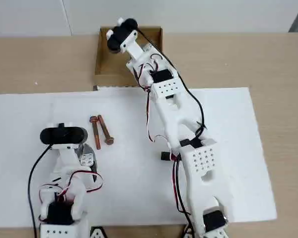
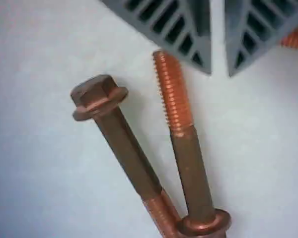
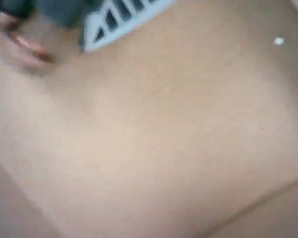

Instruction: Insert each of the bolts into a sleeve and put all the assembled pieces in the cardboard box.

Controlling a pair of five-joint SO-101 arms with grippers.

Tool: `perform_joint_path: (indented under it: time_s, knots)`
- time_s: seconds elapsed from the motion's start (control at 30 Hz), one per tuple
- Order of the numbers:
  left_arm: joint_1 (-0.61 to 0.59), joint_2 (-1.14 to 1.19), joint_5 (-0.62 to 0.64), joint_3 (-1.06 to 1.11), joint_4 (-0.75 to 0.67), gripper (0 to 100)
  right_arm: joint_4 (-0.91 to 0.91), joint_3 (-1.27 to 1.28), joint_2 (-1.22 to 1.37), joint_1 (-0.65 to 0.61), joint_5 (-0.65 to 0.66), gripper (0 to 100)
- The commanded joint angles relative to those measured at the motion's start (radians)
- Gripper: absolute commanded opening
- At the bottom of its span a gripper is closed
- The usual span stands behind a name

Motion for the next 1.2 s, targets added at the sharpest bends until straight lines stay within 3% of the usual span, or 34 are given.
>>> perform_joint_path:
  time_s: [0.0,0.17,0.57,1.07,1.17]
  knots:
    - [-0.005,-0.006,-0.008,-0.004,-0.003,1,0.025,-0.060,-0.025,-0.005,0.006,10.1]
    - [-0.005,-0.006,-0.008,-0.004,-0.003,1,0.236,-0.066,-0.147,-0.004,-0.005,10.1]
    - [-0.005,-0.006,-0.008,-0.004,-0.003,1,0.687,-0.064,-0.449,0.004,-0.180,10.1]
    - [-0.005,-0.006,-0.008,-0.004,-0.003,1,1.164,-0.064,-0.602,-0.013,-0.284,10.1]
    - [-0.005,-0.006,-0.008,-0.004,-0.003,1,1.185,-0.058,-0.648,-0.015,-0.284,10.1]
